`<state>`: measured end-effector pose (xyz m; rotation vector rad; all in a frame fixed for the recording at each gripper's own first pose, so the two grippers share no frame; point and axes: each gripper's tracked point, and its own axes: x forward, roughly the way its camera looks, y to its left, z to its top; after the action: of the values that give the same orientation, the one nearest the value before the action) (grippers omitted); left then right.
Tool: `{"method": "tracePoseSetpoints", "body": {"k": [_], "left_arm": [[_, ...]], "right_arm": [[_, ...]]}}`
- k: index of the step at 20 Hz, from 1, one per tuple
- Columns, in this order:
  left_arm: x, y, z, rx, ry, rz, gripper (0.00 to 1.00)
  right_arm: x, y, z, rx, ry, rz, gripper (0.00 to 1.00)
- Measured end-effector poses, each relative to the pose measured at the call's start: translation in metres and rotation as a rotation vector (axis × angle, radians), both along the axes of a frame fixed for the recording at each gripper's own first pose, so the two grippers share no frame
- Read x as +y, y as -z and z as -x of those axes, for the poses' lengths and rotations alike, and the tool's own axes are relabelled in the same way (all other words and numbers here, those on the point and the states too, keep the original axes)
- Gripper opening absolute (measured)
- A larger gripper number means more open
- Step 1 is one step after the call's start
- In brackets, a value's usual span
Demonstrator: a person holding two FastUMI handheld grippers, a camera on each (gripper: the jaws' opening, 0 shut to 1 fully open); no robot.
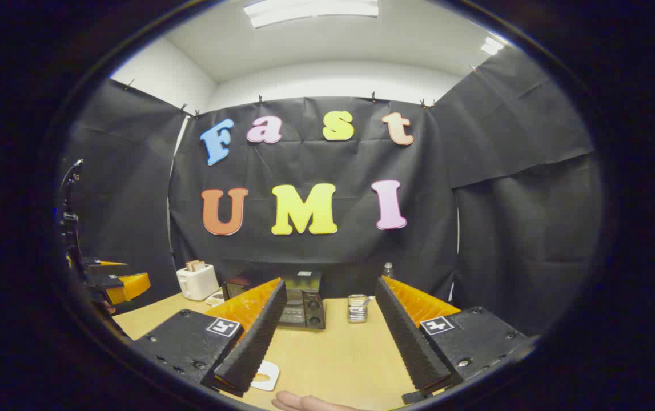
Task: Open the electric oven with the left hand, put the food in, and close the electric oven.
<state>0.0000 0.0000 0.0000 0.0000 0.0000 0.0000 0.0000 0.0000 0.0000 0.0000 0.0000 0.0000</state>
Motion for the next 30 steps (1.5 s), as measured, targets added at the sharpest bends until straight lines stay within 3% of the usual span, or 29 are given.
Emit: {"method": "tracePoseSetpoints", "body": {"k": [9,11,15,20,21,26,27,30], "left_arm": [[-0.002,-0.034,-0.003,-0.021,-0.016,0.037,0.95],[-0.004,-0.041,-0.004,-0.029,-0.006,0.05,0.95],[0.0,-0.048,-0.014,-0.043,-0.019,0.069,0.95],[-0.012,-0.03,-0.057,0.008,0.03,0.083,0.94],[-0.014,-0.026,-0.068,0.02,0.035,0.086,0.94],[-0.032,0.001,-0.128,0.11,0.075,0.109,0.94],[-0.036,0.008,-0.142,0.127,0.083,0.114,0.94],[-0.045,0.021,-0.18,0.157,0.078,0.123,0.93]], "right_arm": [[-0.038,-0.016,0.001,-0.024,0.049,-0.005,0.99],[-0.039,-0.015,0.0,-0.021,0.047,-0.002,0.96],[-0.035,-0.011,0.0,-0.011,0.023,-0.012,1.0],[-0.041,-0.005,-0.004,-0.018,0.019,-0.008,0.96],[-0.042,-0.002,-0.006,-0.017,0.019,-0.009,1.0],[-0.056,0.012,-0.021,-0.009,0.026,-0.003,1.0],[-0.059,0.016,-0.024,-0.004,0.026,0.002,0.96],[-0.069,0.029,-0.036,0.017,0.031,0.0,1.0]]}}
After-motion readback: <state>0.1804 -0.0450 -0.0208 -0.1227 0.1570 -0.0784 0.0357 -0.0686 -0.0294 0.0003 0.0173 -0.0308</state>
